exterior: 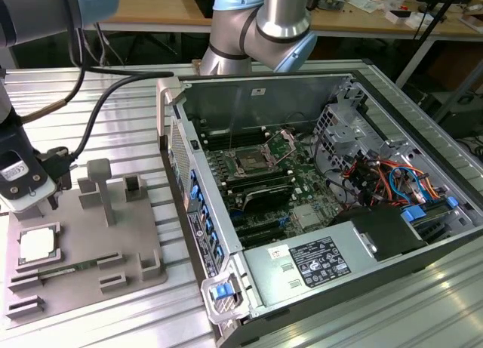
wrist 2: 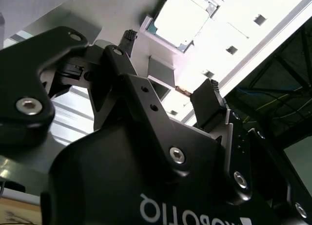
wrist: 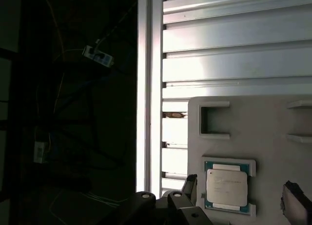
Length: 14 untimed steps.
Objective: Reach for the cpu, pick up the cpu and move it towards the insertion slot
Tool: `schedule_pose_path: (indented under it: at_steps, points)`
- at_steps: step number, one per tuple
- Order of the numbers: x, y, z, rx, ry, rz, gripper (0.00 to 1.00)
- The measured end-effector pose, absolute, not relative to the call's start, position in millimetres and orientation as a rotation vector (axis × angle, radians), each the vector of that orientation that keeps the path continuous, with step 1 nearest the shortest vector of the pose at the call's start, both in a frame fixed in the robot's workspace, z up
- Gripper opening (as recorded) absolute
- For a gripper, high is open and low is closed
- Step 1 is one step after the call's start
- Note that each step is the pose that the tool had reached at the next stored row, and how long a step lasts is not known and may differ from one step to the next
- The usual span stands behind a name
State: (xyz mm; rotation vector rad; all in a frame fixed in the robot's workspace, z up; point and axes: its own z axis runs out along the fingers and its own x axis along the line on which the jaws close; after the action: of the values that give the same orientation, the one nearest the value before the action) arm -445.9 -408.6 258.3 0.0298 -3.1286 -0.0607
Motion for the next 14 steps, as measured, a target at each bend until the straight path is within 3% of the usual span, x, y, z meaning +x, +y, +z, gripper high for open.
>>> schedule_pose_path:
  at_steps: [14]
  points:
    - [-445.9,-408.6,243.7,0.030,-3.129,-0.062,0.74]
